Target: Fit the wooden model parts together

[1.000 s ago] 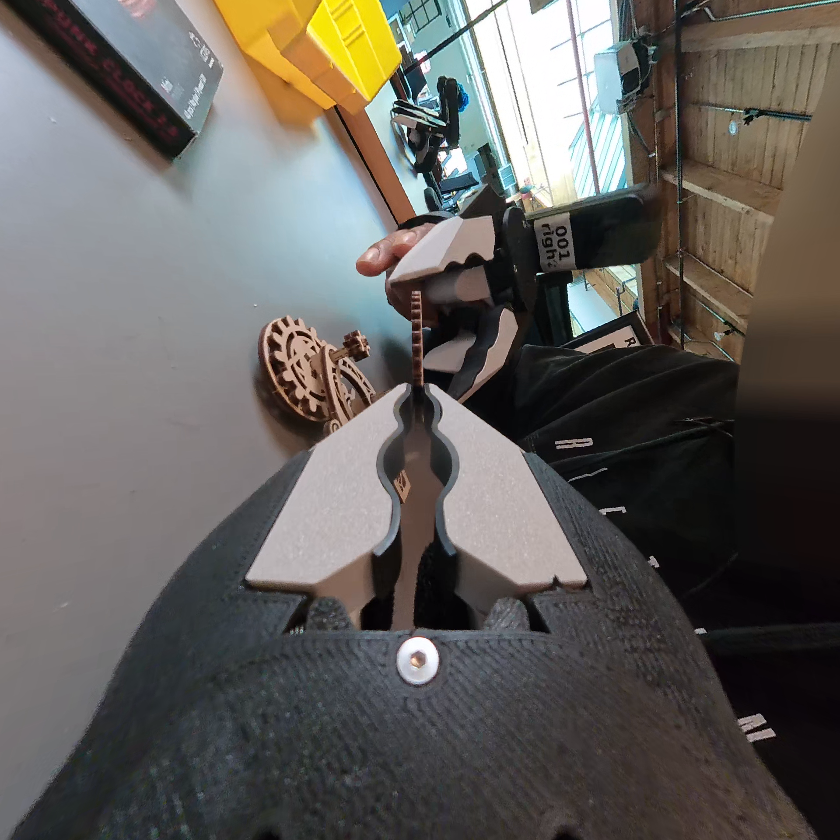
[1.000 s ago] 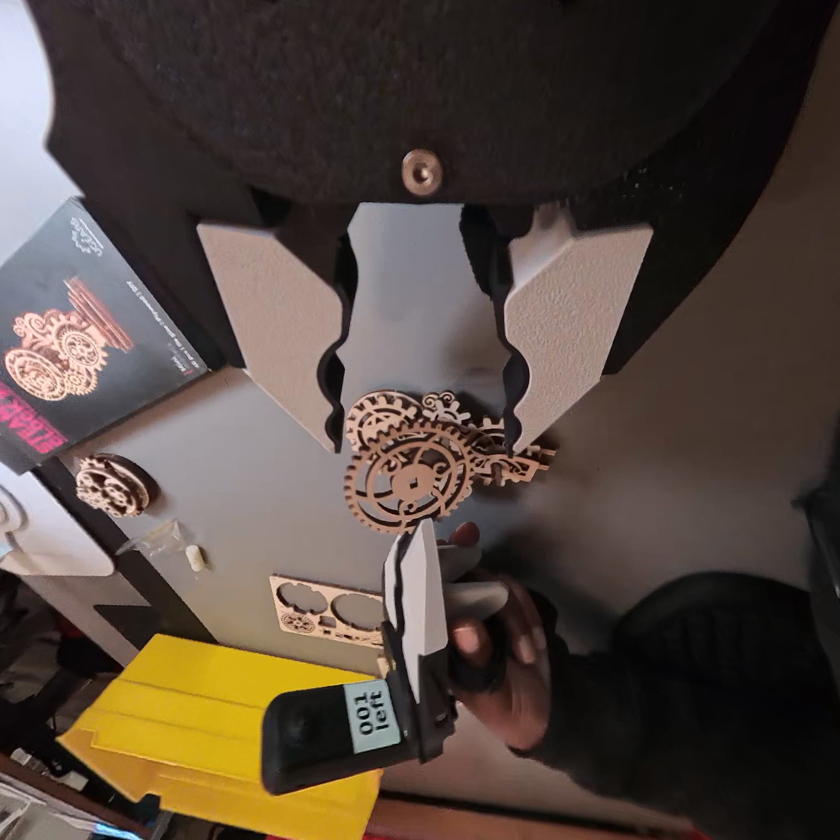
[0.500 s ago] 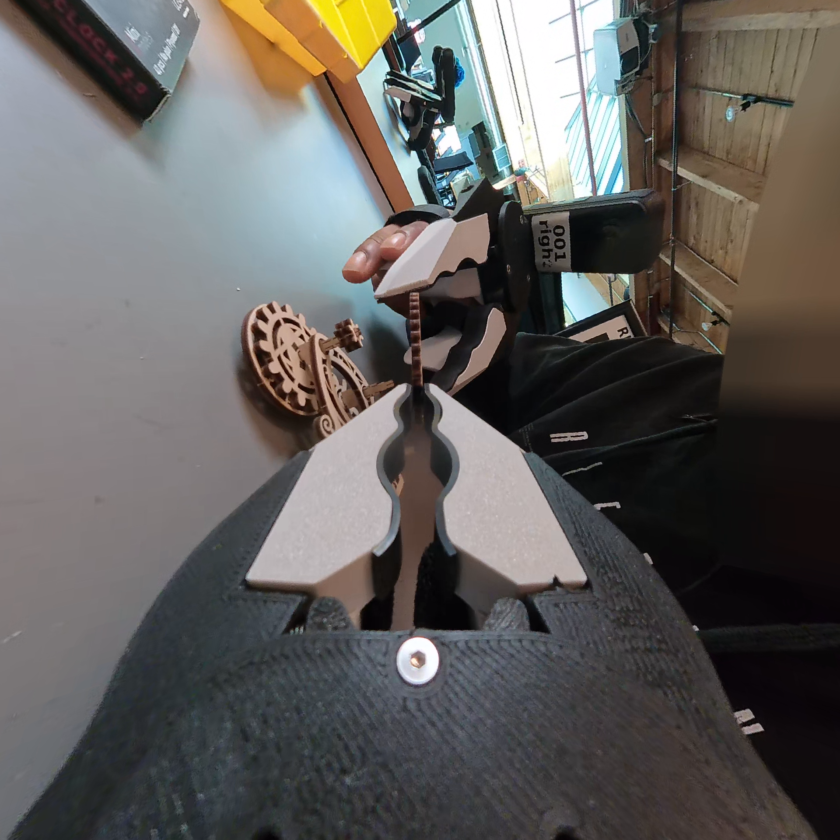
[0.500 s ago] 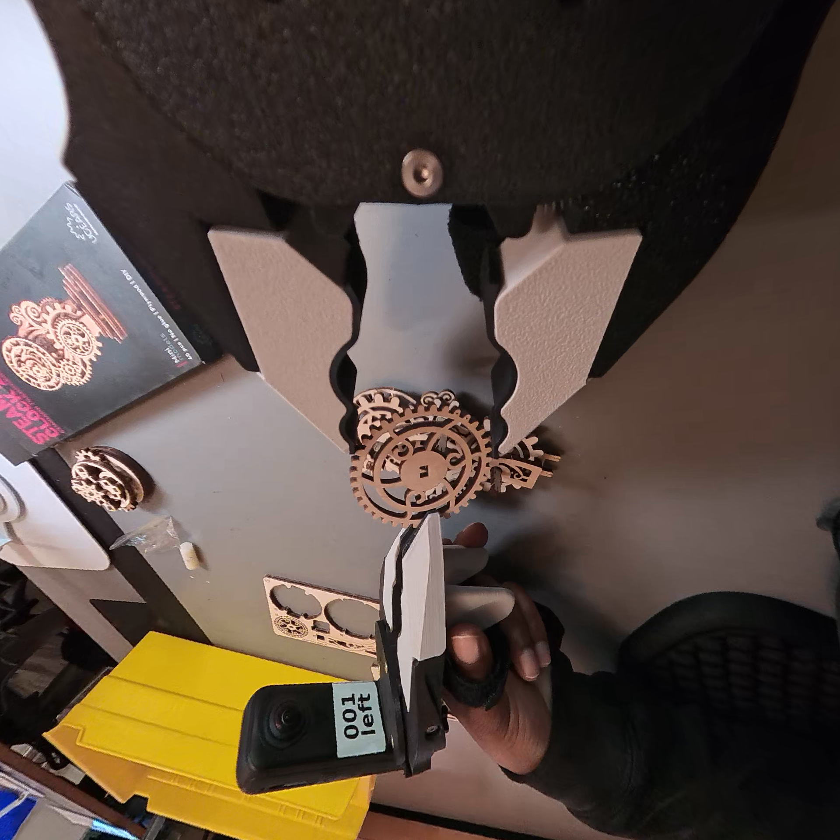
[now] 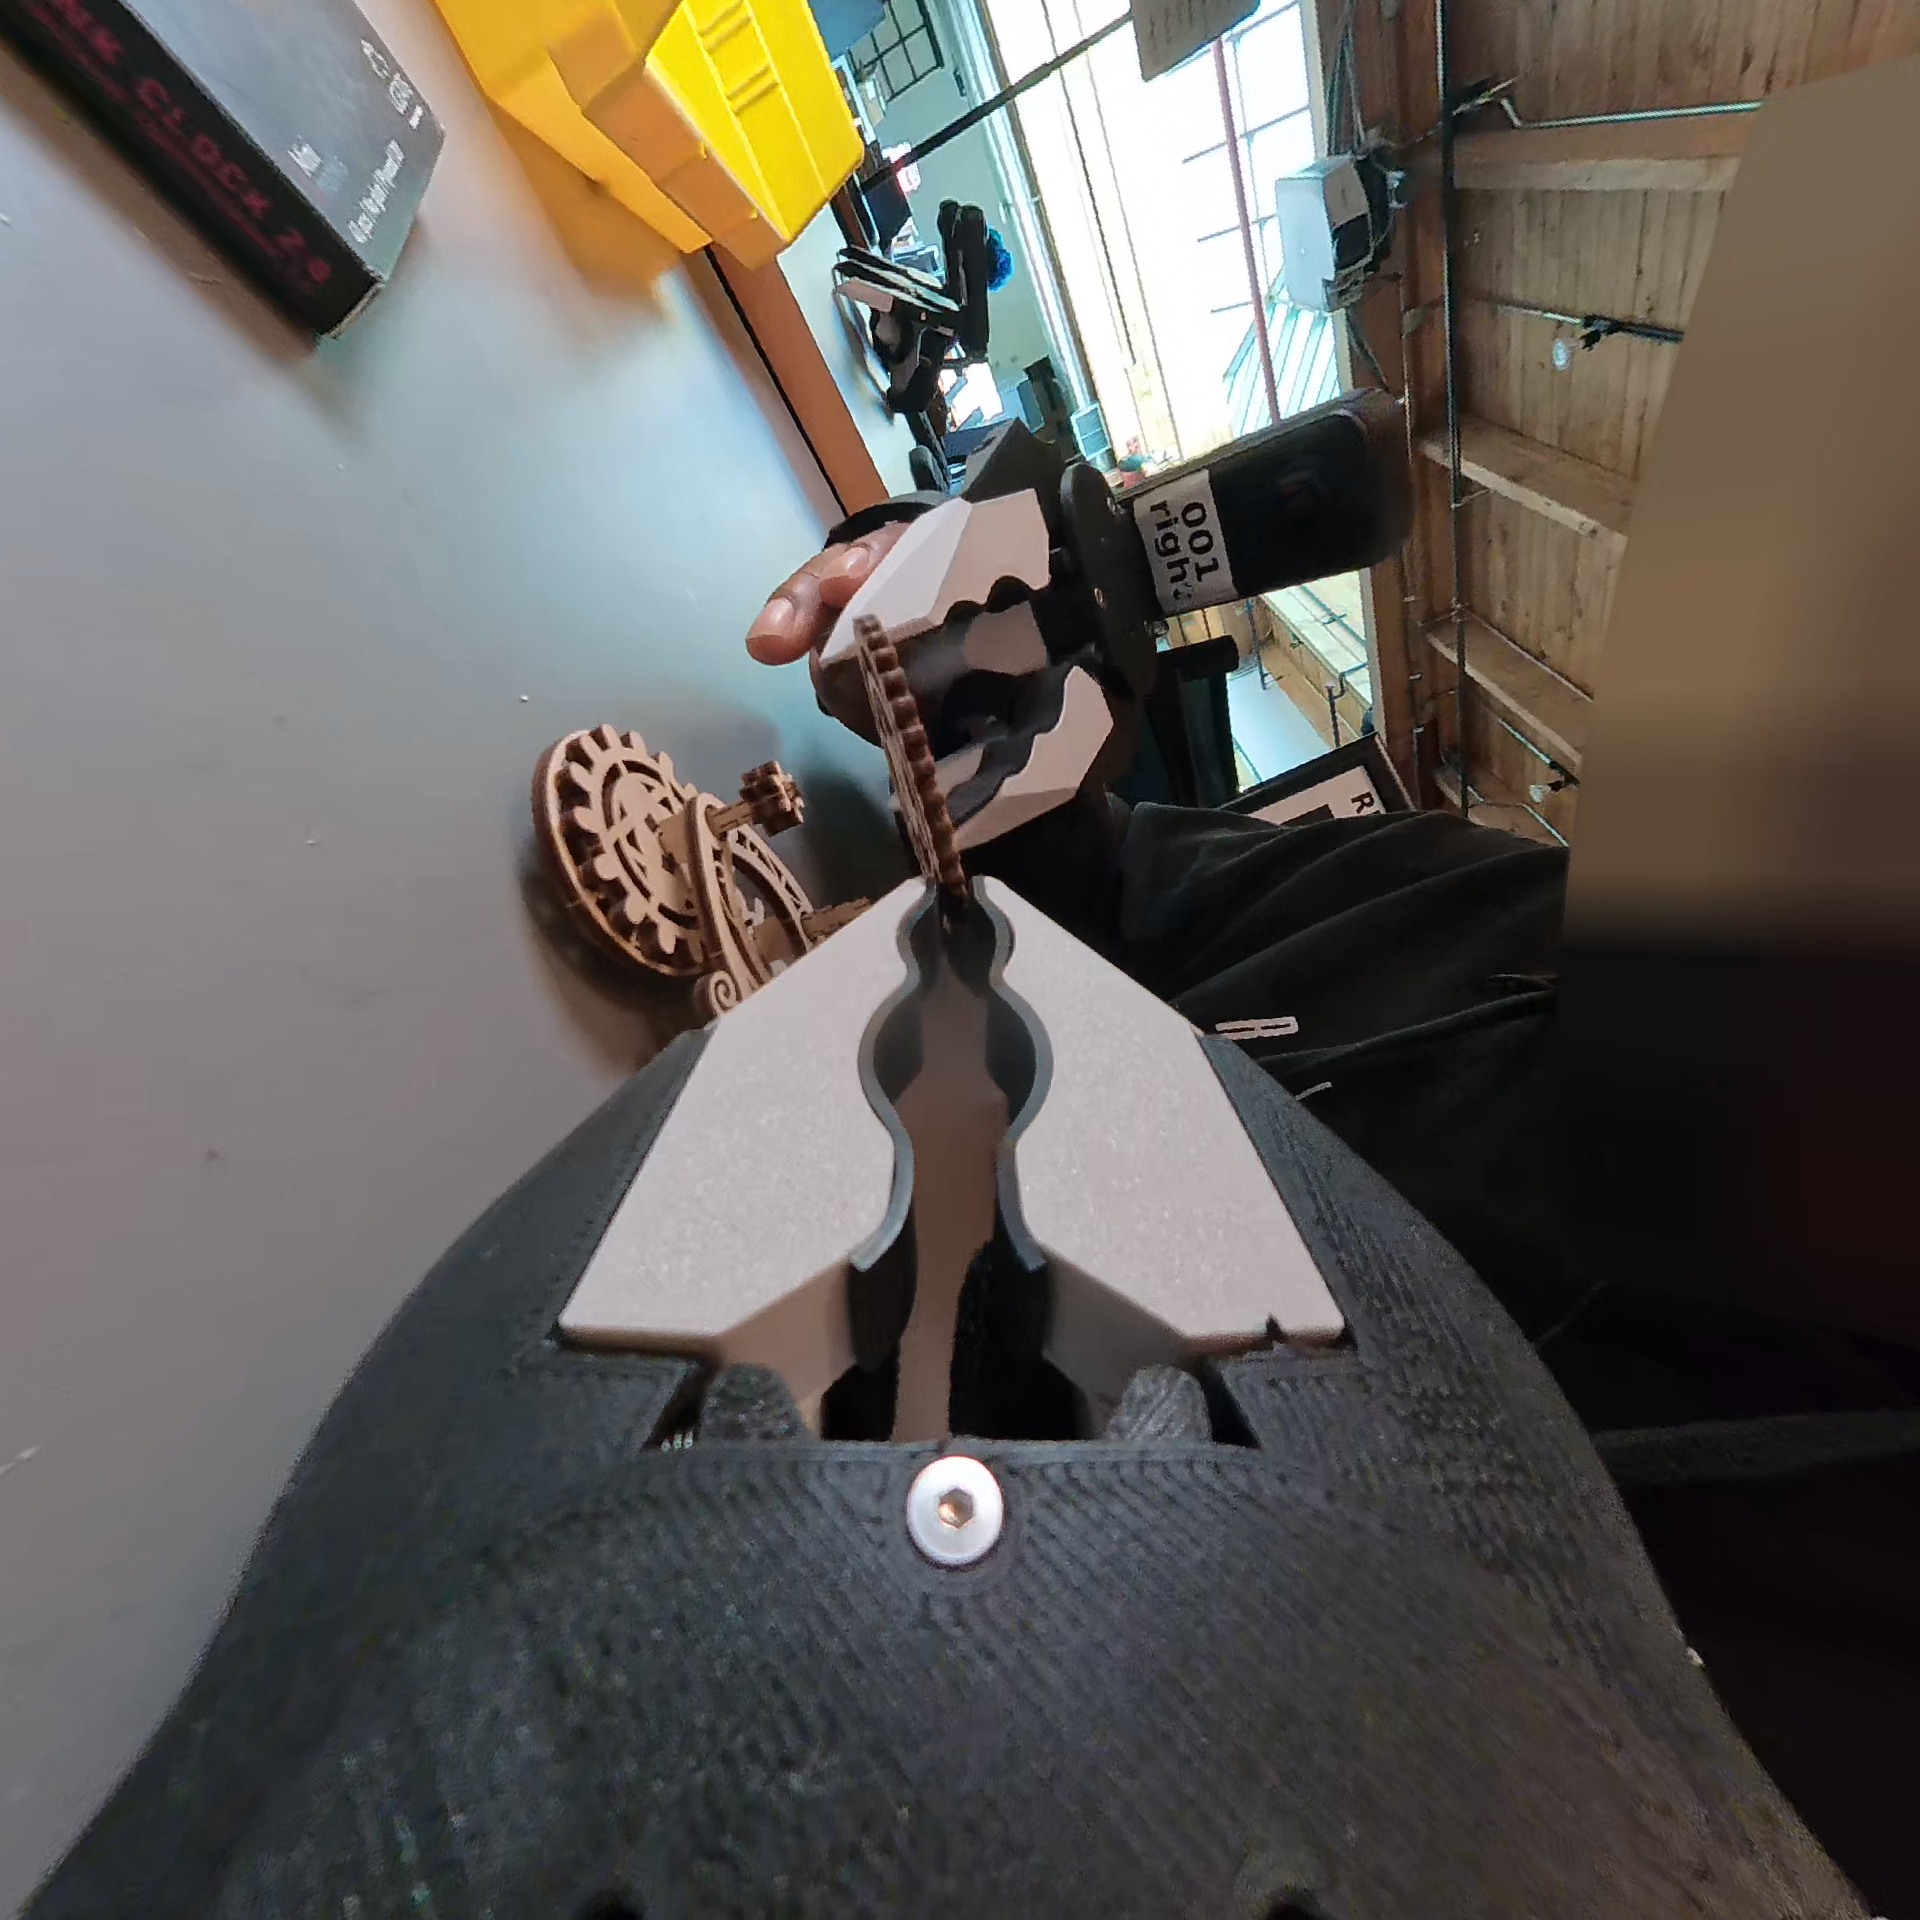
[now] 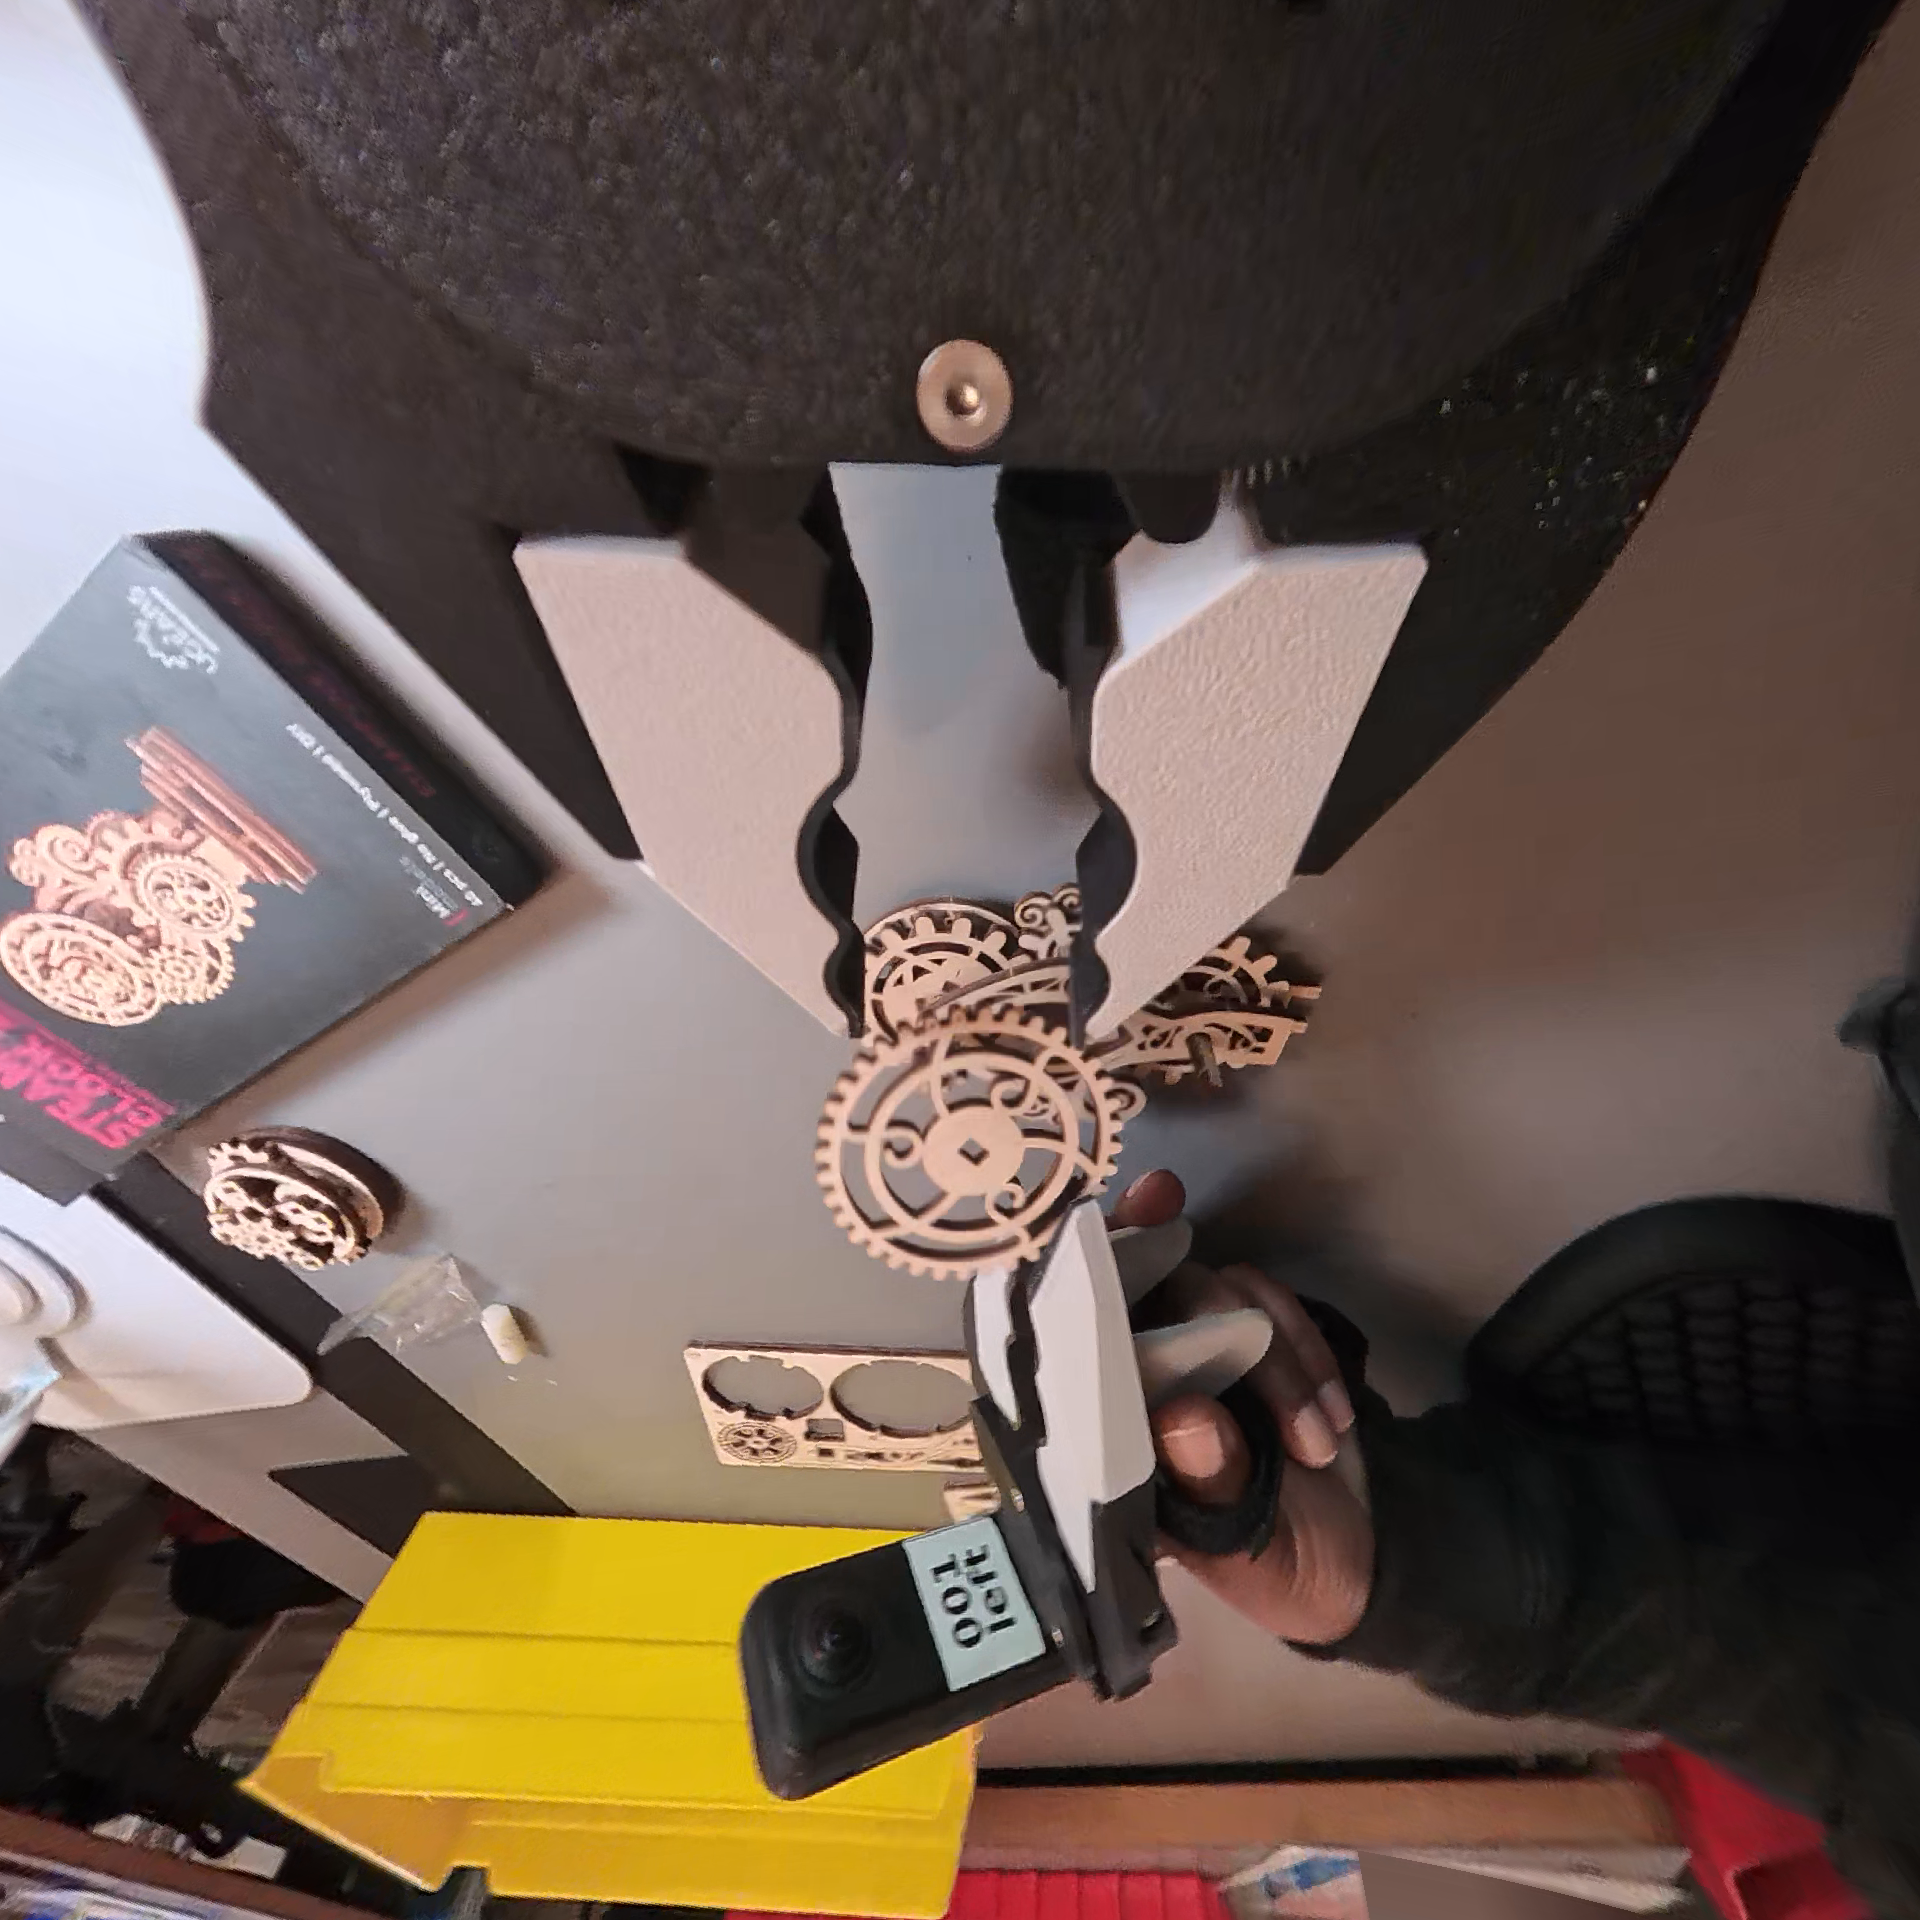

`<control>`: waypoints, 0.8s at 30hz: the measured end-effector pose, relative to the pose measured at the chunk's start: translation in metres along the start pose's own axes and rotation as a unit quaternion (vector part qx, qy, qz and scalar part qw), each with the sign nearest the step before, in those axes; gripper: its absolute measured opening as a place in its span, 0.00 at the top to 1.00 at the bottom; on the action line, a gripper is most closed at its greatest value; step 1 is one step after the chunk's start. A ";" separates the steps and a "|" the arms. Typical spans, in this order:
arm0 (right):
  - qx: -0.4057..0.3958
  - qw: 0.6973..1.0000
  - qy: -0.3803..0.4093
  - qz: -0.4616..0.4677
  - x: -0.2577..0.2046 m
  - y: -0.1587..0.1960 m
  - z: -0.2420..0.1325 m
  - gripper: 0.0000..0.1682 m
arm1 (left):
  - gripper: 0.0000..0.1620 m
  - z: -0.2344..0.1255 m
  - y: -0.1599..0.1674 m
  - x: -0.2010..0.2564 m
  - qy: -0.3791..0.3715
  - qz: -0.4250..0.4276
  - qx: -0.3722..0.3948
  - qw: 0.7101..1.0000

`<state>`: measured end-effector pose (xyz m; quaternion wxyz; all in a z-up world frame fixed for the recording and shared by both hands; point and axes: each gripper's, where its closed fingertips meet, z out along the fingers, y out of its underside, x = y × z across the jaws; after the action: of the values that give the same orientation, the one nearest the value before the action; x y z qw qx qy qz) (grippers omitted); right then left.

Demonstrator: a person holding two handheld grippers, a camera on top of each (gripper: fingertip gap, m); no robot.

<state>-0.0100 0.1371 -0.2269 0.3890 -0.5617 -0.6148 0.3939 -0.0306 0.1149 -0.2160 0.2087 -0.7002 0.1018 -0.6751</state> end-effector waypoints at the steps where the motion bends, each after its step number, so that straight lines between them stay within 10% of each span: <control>1: 0.007 1.000 0.001 0.022 0.003 -0.002 -0.001 0.80 | 0.99 -0.001 -0.002 0.001 0.003 0.001 0.007 1.000; 11: 0.148 0.907 -0.145 0.368 0.001 -0.043 -0.004 0.98 | 0.99 -0.003 -0.020 0.017 0.014 0.062 0.062 0.996; 19: 0.051 0.854 -0.241 0.458 -0.019 -0.014 -0.008 0.99 | 0.87 -0.011 -0.018 0.015 -0.051 0.173 0.025 0.983; 24: 0.006 0.851 -0.245 0.465 -0.027 0.000 -0.001 0.99 | 1.00 -0.007 -0.010 -0.006 -0.097 0.142 -0.006 0.985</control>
<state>-0.0078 0.1100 -0.2276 0.0003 -0.6649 -0.3548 0.6573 -0.0394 0.1247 -0.2169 0.3073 -0.7422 0.1838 -0.5665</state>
